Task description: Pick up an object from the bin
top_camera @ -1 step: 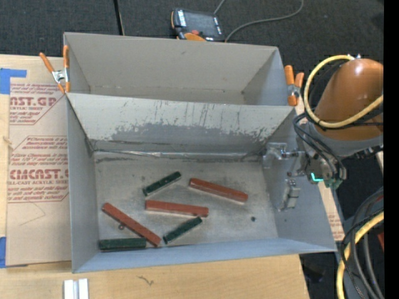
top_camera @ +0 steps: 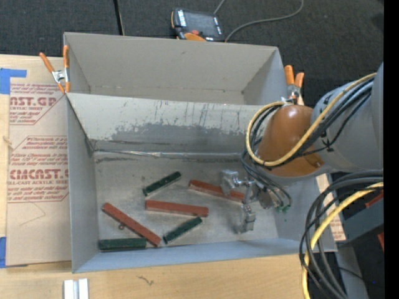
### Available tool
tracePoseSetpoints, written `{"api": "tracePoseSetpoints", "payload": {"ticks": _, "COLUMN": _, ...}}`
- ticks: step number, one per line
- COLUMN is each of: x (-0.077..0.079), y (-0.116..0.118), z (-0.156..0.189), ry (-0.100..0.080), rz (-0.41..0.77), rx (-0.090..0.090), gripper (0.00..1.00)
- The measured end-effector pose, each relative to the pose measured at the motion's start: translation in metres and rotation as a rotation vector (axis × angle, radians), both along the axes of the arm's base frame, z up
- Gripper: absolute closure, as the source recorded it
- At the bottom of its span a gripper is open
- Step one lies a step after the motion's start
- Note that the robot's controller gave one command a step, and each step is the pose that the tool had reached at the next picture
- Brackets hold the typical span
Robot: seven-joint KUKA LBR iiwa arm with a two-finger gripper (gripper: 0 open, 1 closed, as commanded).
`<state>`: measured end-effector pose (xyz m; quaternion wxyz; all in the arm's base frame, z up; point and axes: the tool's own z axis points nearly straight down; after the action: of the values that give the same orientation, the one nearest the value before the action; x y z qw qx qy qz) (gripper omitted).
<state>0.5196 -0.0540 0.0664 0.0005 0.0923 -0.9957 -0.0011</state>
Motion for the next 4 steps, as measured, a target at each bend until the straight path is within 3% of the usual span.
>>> {"api": "tracePoseSetpoints", "payload": {"ticks": 1, "x": -0.004, "y": 0.095, "z": 0.020, "ry": -0.004, "rz": 0.098, "rx": 0.003, "gripper": 0.00}}
{"api": "tracePoseSetpoints", "payload": {"ticks": 2, "x": -0.015, "y": 0.111, "z": 0.006, "ry": -0.001, "rz": 0.439, "rx": 0.000, "gripper": 0.00}}
{"api": "tracePoseSetpoints", "payload": {"ticks": 3, "x": -0.014, "y": 0.110, "z": 0.008, "ry": -0.005, "rz": 0.435, "rx": -0.001, "gripper": 1.00}}
{"api": "tracePoseSetpoints", "payload": {"ticks": 4, "x": 0.001, "y": 0.122, "z": 0.123, "ry": -0.011, "rz": 0.445, "rx": -0.002, "gripper": 1.00}}
